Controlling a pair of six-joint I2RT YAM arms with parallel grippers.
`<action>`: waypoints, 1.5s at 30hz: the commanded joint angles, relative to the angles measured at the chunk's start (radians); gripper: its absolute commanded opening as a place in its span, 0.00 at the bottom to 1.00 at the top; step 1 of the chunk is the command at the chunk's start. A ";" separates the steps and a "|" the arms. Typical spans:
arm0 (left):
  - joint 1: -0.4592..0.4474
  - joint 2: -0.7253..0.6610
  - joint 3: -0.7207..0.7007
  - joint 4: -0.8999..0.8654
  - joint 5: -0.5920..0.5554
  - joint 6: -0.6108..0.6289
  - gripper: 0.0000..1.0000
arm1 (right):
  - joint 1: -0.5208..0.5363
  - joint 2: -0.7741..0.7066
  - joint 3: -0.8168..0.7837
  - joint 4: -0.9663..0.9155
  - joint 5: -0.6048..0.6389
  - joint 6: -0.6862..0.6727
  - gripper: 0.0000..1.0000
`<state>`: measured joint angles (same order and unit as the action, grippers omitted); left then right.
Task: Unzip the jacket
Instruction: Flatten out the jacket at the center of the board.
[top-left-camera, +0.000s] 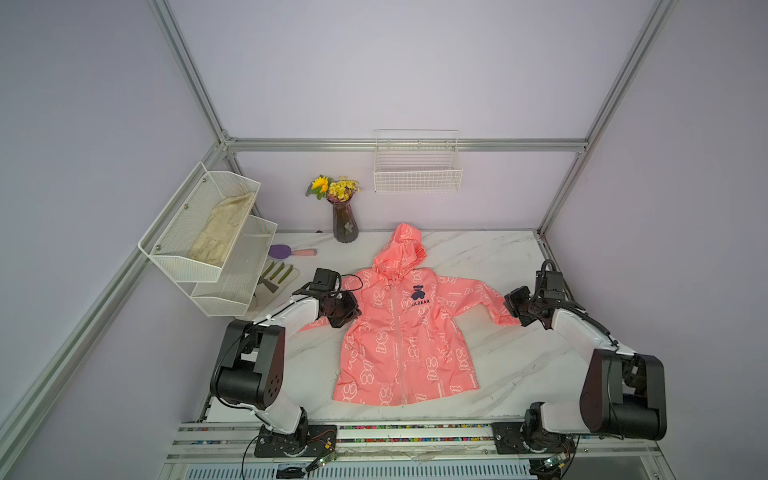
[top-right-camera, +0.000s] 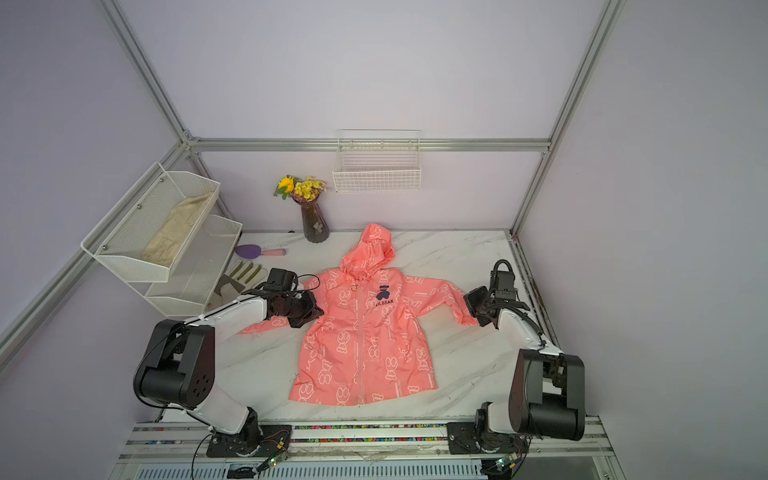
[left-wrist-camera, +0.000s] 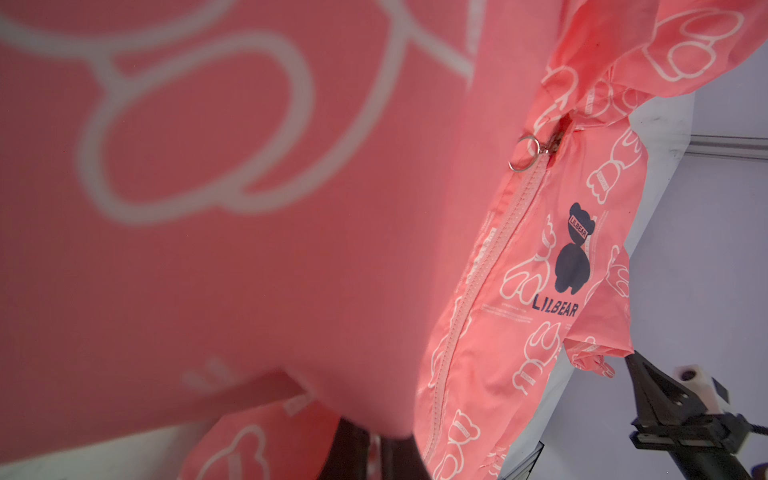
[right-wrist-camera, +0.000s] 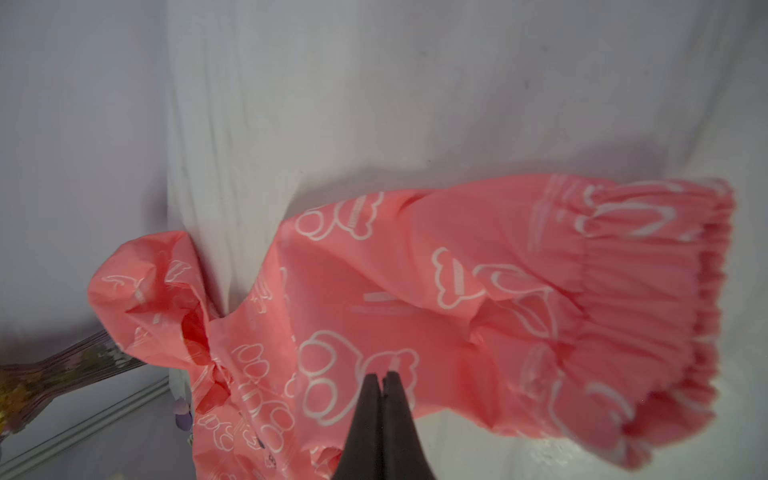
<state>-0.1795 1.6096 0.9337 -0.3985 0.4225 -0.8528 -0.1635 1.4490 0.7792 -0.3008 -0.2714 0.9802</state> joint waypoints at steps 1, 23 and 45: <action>-0.008 -0.042 -0.032 0.023 0.008 0.012 0.00 | -0.003 0.079 -0.021 0.119 -0.004 0.054 0.00; -0.005 -0.025 -0.021 0.002 -0.041 0.097 0.00 | -0.343 0.212 0.124 0.124 0.207 -0.372 0.04; -0.058 -0.028 0.296 -0.144 -0.192 0.295 0.67 | 0.345 0.471 0.620 -0.136 -0.048 -0.429 0.52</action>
<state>-0.2310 1.4990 1.1461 -0.5327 0.1574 -0.5388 0.1219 1.8534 1.3273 -0.3531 -0.3359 0.5606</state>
